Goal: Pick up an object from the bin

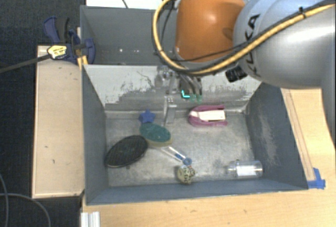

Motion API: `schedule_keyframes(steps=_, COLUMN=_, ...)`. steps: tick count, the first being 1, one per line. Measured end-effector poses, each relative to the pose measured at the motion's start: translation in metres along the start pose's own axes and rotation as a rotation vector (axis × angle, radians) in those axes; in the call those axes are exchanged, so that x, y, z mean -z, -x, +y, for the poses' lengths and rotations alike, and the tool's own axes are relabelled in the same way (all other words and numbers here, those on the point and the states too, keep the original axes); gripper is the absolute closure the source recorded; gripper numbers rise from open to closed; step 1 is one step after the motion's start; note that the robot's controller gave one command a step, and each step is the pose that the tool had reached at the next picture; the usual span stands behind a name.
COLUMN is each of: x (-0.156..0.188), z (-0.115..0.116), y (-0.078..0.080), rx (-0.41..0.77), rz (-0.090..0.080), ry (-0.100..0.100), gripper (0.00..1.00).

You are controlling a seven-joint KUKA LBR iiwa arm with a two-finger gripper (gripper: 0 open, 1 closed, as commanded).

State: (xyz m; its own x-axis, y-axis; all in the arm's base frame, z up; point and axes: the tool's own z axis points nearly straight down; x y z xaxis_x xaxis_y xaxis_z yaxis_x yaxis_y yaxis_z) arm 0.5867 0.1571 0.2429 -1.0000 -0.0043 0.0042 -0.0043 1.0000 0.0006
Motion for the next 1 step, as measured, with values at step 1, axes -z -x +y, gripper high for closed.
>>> schedule_keyframes(steps=1, x=-0.1575, z=0.0371, y=-0.023, rx=-0.101, rz=-0.013, ry=0.004, gripper=0.0)
